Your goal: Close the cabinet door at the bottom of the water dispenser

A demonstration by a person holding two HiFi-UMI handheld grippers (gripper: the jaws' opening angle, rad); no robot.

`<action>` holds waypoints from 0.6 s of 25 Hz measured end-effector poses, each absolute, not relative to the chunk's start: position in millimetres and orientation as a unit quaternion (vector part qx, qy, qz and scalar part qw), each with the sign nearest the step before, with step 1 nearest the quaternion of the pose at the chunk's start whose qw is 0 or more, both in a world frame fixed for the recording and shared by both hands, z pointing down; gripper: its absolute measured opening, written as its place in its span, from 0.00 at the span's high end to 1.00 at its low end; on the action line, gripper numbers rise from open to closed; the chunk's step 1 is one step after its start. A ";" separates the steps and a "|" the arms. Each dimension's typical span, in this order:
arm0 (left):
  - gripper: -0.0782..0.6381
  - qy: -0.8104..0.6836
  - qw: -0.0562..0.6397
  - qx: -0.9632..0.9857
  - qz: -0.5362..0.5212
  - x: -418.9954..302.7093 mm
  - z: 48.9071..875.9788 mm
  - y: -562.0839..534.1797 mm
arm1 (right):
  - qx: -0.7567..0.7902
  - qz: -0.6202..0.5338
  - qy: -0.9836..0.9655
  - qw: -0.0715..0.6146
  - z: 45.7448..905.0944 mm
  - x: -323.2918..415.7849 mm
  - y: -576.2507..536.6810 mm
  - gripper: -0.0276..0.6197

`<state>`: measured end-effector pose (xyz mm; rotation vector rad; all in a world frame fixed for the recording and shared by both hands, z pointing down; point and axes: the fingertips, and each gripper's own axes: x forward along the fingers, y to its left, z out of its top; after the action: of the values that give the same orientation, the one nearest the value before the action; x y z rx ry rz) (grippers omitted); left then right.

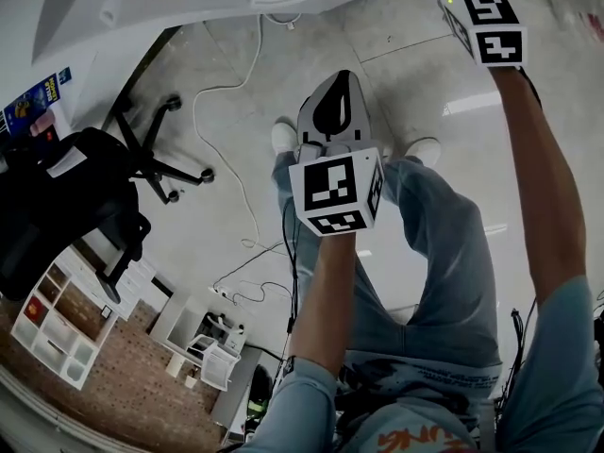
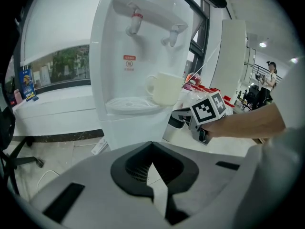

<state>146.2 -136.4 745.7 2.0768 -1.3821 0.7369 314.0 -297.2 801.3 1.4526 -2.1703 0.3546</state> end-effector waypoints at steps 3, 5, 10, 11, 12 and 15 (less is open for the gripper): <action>0.88 -0.508 0.269 0.772 0.271 148.8 734.2 -130.9 | 0.525 0.131 -0.801 0.257 786.4 310.2 -274.5 0.89; 0.88 -0.505 0.272 0.774 0.267 151.4 723.3 -127.3 | 0.520 0.141 -0.802 0.259 775.5 309.1 -255.2 0.89; 0.88 -0.485 0.274 0.790 0.256 156.8 690.7 -110.2 | 0.517 0.185 -0.802 0.236 745.5 296.9 -199.4 0.89; 0.88 -0.480 0.271 0.795 0.253 157.1 681.8 -107.8 | 0.520 0.191 -0.801 0.228 735.5 293.1 -189.4 0.90; 0.88 -0.476 0.269 0.799 0.250 156.8 672.7 -105.9 | 0.522 0.195 -0.801 0.220 724.0 289.0 -180.2 0.90; 0.88 -0.463 0.259 0.813 0.239 152.8 646.7 -101.3 | 0.530 0.207 -0.799 0.194 686.5 276.5 -154.2 0.90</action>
<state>152.8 -101.3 646.7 2.2032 -1.2556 0.6490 276.5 -154.2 686.5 1.4871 -2.2419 0.5797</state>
